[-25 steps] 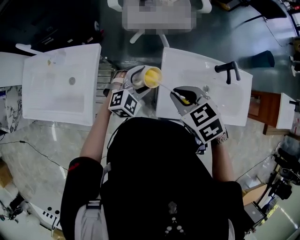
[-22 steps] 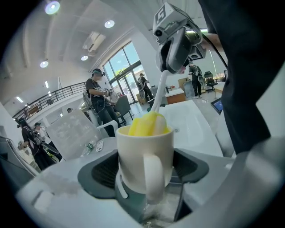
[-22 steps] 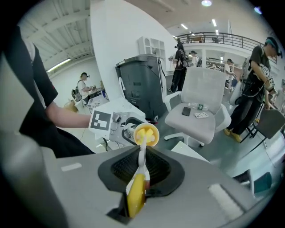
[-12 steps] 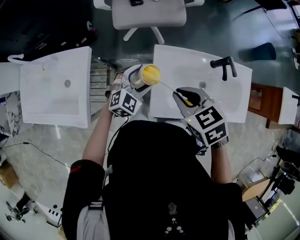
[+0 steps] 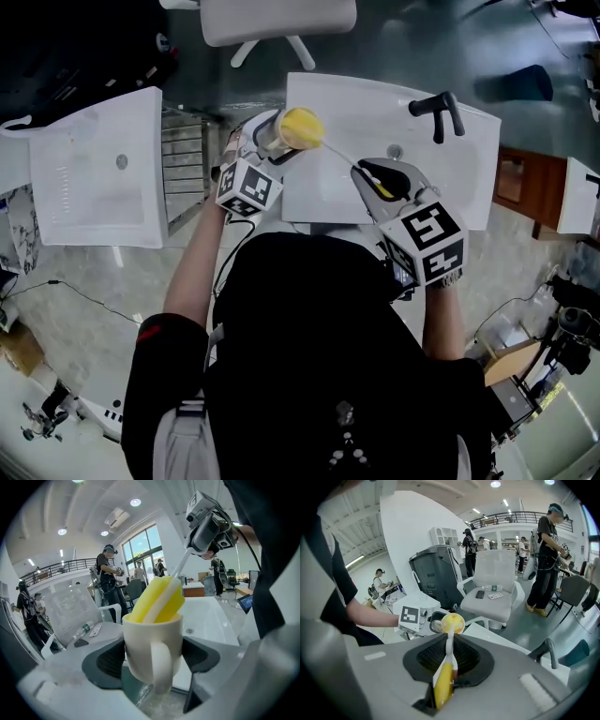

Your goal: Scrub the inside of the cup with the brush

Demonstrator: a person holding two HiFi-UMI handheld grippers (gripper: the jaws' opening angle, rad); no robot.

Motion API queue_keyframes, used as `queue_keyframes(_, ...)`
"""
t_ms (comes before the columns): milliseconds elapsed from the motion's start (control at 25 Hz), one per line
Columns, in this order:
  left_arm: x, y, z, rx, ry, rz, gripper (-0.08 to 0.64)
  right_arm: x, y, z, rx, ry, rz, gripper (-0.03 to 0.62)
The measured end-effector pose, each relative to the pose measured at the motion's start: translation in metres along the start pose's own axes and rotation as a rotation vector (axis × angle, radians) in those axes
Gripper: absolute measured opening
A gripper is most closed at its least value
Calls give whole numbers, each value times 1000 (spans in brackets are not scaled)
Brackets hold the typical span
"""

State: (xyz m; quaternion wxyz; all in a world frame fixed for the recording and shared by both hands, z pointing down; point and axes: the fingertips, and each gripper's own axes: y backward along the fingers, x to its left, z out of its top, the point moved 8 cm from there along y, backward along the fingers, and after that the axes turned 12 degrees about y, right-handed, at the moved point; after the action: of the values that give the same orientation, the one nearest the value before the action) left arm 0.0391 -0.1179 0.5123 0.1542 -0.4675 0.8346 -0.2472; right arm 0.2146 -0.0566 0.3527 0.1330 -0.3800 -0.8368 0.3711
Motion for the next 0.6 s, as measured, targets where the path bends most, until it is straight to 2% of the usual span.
queue_keyframes(280, -4, -24, 3, -14, 78, -13, 394, -16, 11, -12, -19, -54, -44, 42)
queue_keyframes(600, -4, -57, 1, 0, 130, -28, 394, -39, 30, -29, -18, -133, -147, 41)
